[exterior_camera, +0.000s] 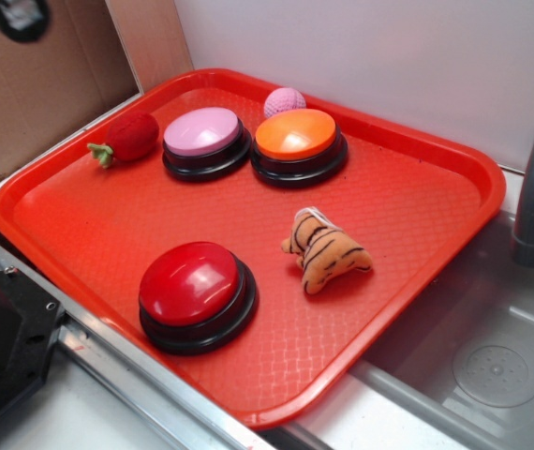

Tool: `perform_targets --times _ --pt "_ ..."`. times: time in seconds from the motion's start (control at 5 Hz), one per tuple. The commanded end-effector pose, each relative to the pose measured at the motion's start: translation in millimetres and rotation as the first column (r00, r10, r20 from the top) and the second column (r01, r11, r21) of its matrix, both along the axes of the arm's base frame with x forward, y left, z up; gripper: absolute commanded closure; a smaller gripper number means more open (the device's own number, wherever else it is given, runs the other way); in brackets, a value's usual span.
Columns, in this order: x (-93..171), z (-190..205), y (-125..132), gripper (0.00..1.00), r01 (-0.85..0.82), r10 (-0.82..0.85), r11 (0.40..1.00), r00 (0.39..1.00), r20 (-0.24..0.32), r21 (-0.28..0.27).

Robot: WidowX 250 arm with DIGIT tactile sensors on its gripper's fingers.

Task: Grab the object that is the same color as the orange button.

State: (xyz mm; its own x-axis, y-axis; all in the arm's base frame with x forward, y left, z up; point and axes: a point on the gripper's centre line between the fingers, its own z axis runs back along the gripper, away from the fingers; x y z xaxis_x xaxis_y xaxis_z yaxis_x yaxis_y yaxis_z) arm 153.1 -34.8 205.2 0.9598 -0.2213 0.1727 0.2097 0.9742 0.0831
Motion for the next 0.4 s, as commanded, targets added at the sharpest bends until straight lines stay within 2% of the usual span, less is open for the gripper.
perform_targets --times 0.0,0.2 --pt "47.9 -36.0 -41.7 0.0 0.447 -0.448 0.894 0.892 0.062 0.025" --pt "65.4 -61.2 -58.3 0.0 0.624 -0.623 0.782 0.78 0.052 0.007"
